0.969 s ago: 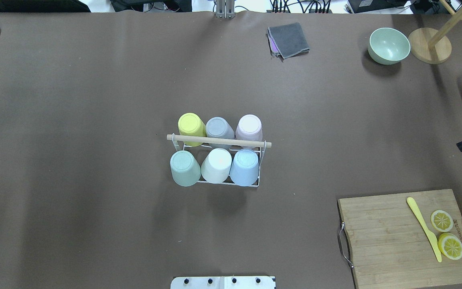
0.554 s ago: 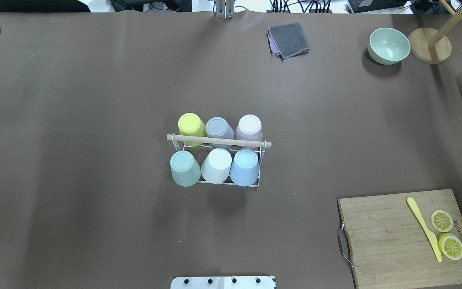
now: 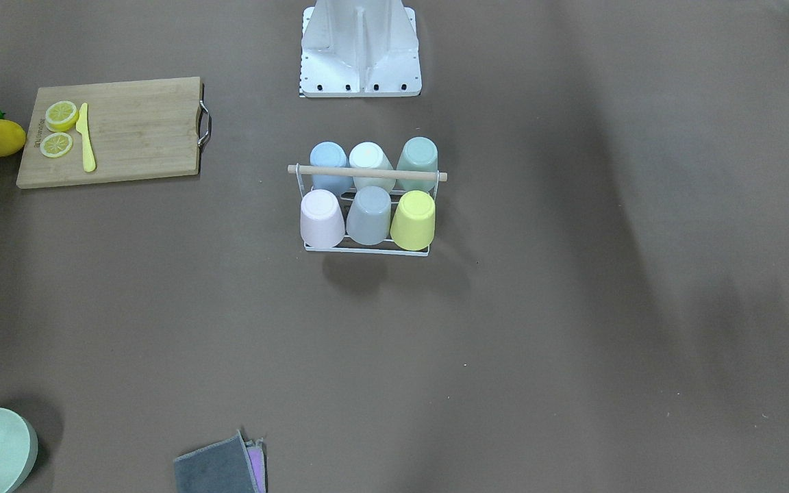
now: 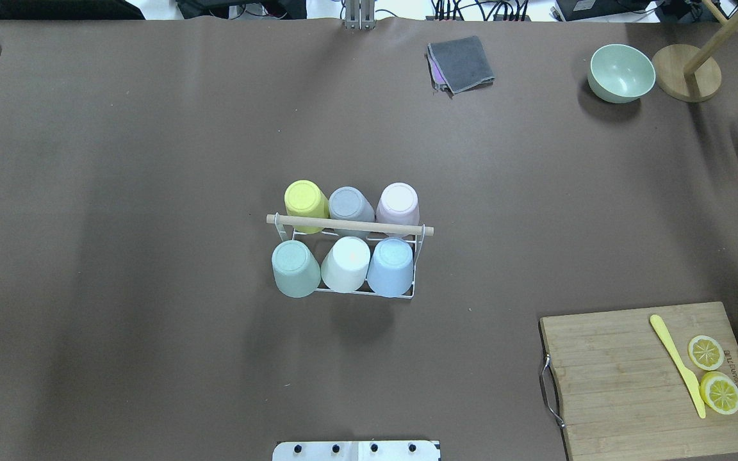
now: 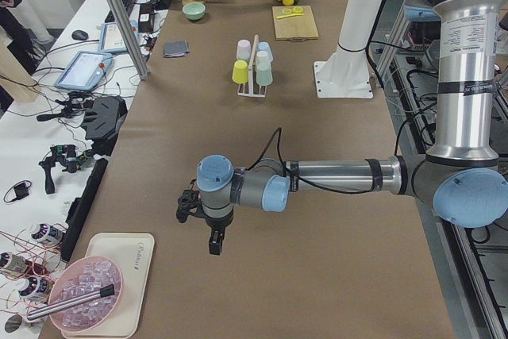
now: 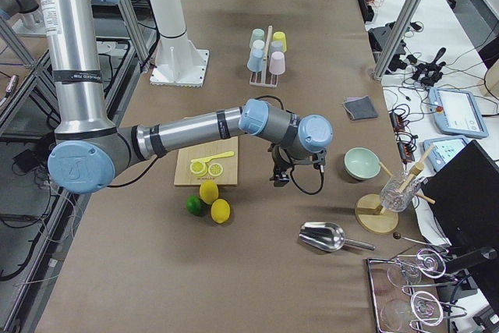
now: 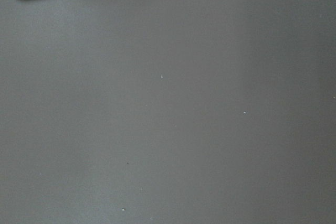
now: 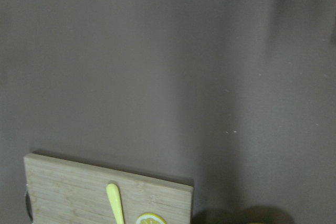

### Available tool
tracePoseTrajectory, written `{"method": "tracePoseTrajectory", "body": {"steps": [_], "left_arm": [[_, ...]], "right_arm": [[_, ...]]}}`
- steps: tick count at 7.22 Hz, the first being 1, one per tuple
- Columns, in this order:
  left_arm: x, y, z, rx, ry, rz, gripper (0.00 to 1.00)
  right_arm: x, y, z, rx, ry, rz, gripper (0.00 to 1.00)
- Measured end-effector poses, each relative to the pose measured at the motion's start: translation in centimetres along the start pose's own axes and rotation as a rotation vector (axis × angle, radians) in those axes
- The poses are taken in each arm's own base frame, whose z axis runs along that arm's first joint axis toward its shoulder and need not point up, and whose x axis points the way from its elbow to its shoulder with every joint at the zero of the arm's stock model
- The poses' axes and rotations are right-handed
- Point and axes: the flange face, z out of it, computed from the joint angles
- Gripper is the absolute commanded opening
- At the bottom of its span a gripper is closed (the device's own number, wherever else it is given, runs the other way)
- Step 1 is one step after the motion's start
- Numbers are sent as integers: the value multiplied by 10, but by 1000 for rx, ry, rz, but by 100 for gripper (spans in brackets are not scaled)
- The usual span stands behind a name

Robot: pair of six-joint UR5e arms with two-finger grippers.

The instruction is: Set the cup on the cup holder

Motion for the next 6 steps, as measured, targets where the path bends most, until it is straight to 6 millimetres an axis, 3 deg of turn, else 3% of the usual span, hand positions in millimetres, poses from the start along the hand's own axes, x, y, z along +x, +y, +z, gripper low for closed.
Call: {"method": "tracePoseTrajectory", "body": {"steps": [2, 6], "left_arm": [[-1, 1, 1, 5, 1, 3, 97], [-8, 10, -12, 32, 101, -33, 97]], "right_arm": [[20, -6, 5, -18, 84, 7, 99], [82, -16, 37, 53, 148, -18, 99]]}}
